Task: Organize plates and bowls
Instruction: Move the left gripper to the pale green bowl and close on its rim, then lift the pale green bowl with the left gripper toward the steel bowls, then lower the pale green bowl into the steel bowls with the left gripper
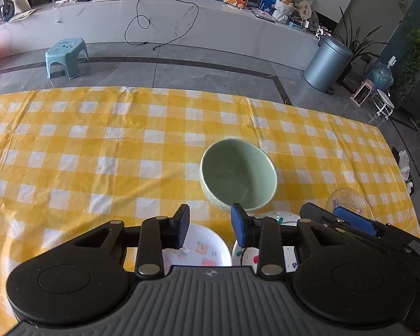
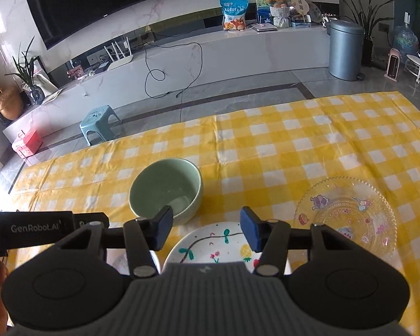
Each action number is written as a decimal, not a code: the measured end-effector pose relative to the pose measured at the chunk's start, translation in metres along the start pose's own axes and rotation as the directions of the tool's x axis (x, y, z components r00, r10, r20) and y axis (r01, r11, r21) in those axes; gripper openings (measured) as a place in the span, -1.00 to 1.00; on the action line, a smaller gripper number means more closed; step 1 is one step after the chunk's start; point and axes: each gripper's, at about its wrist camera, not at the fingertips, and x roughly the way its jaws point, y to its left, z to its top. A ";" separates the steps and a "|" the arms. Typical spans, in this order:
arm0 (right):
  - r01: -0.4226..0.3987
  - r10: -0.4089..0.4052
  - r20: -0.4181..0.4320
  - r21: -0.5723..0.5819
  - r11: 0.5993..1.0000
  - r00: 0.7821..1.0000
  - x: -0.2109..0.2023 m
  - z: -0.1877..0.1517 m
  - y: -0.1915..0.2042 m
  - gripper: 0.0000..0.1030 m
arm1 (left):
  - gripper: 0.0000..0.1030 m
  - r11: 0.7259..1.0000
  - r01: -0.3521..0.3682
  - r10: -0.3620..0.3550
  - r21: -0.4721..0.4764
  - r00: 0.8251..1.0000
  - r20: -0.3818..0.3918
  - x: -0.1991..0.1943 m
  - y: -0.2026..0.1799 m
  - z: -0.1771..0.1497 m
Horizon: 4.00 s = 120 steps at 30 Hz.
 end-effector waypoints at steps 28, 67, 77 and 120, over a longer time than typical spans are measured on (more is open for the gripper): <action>0.012 0.003 -0.159 0.092 0.996 0.987 0.100 0.016 0.009 -0.70 | -0.69 0.993 0.004 -0.018 -0.122 0.994 -0.107 0.092 0.013 0.021; -0.215 0.220 -0.137 0.048 0.975 0.966 -0.062 -0.035 0.085 -0.77 | -0.83 0.977 -0.114 0.115 -0.179 0.993 -0.004 -0.095 0.048 -0.046; -0.306 0.297 -0.167 -0.025 0.952 0.940 -0.120 -0.087 0.125 -0.78 | -0.83 0.965 -0.177 0.181 -0.196 0.983 0.006 -0.157 0.072 -0.101; -0.253 0.181 -0.335 -0.186 0.949 0.925 -0.088 -0.155 0.154 -0.84 | -0.76 0.974 -0.215 0.194 -0.076 0.956 -0.218 -0.118 0.108 -0.156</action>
